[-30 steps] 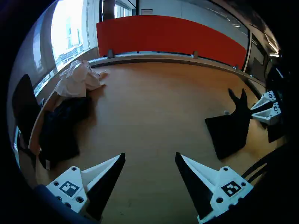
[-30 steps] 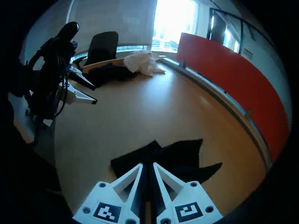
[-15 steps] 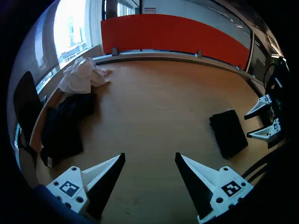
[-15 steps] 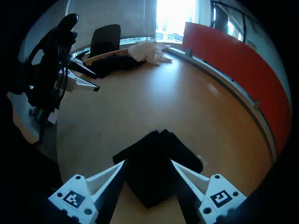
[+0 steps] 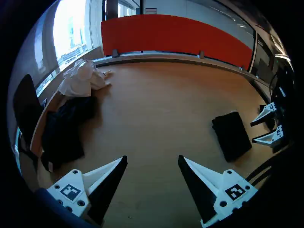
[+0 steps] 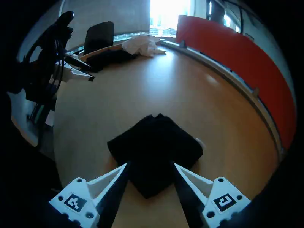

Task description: Fold towel

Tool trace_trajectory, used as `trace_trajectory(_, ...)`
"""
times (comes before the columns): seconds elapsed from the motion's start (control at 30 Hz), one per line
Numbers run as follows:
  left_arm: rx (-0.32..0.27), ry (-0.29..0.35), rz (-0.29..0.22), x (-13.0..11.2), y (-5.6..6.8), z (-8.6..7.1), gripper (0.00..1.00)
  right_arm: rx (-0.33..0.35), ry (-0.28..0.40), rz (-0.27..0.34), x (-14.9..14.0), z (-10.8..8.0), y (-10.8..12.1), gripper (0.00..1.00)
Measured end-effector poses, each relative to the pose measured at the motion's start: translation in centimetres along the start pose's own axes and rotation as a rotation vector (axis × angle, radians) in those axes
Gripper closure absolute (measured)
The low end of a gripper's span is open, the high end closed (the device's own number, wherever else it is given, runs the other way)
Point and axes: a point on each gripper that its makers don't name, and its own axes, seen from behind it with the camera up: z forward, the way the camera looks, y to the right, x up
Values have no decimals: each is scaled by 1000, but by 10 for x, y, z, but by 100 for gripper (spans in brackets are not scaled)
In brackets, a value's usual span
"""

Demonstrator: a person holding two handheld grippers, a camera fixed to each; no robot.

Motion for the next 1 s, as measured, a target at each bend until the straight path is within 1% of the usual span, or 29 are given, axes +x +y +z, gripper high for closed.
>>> trace_trajectory(0.57, -2, -1, 6, 0, 3, 1, 0, -6, -104, 33, -63, 0, -2, 24)
trace_trajectory(0.77, -4, -2, 4, -1, 5, 1, 0, 1, -120, 46, -74, 0, -4, 27)
trace_trajectory(0.87, -4, -3, 6, -1, 6, 1, 0, 3, -125, 51, -76, 0, -4, 31)
trace_trajectory(1.0, -5, -3, 5, -2, 7, 1, 0, 3, -132, 61, -80, 2, -4, 43)
